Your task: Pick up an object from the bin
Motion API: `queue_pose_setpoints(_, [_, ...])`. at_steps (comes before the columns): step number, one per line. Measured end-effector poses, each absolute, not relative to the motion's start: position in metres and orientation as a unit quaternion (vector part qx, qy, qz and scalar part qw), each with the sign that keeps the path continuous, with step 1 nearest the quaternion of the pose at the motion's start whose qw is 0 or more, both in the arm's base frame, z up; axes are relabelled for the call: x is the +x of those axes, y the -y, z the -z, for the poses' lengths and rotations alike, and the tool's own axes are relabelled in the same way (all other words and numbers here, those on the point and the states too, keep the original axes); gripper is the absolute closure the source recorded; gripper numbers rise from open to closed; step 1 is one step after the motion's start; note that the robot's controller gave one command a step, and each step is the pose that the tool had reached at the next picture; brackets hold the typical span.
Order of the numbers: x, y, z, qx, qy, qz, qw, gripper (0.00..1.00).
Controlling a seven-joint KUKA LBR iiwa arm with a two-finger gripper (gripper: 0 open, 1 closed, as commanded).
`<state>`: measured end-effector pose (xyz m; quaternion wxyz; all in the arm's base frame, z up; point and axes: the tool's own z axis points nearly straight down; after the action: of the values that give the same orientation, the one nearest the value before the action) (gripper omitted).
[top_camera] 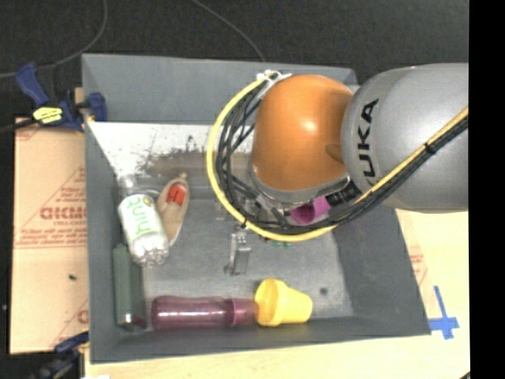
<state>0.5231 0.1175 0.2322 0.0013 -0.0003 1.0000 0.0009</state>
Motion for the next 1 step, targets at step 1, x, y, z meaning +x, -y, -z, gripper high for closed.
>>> queue_pose_setpoints(1, [0.5051, -0.0943, -0.1871, -0.071, -0.997, 0.0, -0.003, 0.0])
